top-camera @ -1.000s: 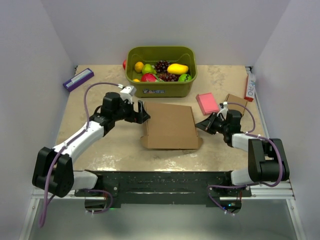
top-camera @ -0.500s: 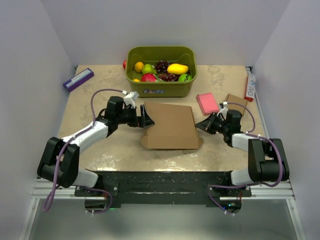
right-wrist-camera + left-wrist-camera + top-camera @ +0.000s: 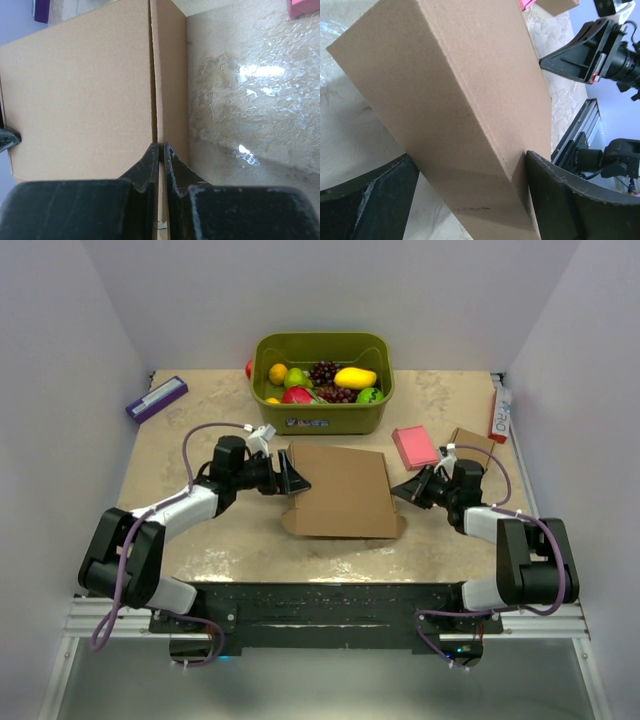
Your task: Fold the paper box
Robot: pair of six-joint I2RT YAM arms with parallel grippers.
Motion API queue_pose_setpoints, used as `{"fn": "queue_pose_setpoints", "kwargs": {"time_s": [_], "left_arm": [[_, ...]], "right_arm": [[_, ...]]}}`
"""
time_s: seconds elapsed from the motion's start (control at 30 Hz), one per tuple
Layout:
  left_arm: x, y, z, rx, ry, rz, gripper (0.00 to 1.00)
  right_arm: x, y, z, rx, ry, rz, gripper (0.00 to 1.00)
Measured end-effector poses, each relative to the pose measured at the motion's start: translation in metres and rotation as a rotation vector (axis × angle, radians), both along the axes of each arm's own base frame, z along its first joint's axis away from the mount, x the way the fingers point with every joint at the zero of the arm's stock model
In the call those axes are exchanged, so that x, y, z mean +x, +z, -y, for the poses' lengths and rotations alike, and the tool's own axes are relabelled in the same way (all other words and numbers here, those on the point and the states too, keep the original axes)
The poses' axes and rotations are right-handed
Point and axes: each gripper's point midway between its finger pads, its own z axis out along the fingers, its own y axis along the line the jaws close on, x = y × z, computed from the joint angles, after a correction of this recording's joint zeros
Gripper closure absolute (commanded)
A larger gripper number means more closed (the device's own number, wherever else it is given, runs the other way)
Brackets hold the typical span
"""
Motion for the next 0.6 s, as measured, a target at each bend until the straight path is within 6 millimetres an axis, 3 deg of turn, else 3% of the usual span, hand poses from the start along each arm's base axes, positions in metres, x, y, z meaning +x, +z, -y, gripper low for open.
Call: {"fn": "queue_pose_setpoints", "kwargs": {"time_s": [0.1, 0.2, 0.23, 0.4, 0.47, 0.6], "left_arm": [[0.001, 0.003, 0.001, -0.023, 0.009, 0.0, 0.34], [0.001, 0.006, 0.004, -0.046, 0.005, -0.004, 0.43], [0.001, 0.007, 0.005, -0.056, 0.002, -0.004, 0.44], [-0.003, 0.007, 0.009, -0.086, -0.016, -0.022, 0.5], [-0.005, 0.007, 0.009, -0.091, -0.025, -0.025, 0.54], [-0.008, 0.008, 0.011, -0.102, -0.046, -0.033, 0.61]], "right_arm": [[-0.001, 0.0, 0.001, -0.012, -0.002, 0.001, 0.97], [-0.004, 0.002, 0.004, -0.032, -0.007, -0.001, 0.84], [-0.006, 0.002, 0.005, -0.04, -0.008, -0.004, 0.69], [-0.014, 0.002, 0.005, -0.114, -0.005, -0.026, 0.27], [-0.018, 0.007, -0.004, -0.163, 0.019, -0.017, 0.18], [-0.018, 0.039, -0.019, -0.24, 0.063, 0.094, 0.12]]}}
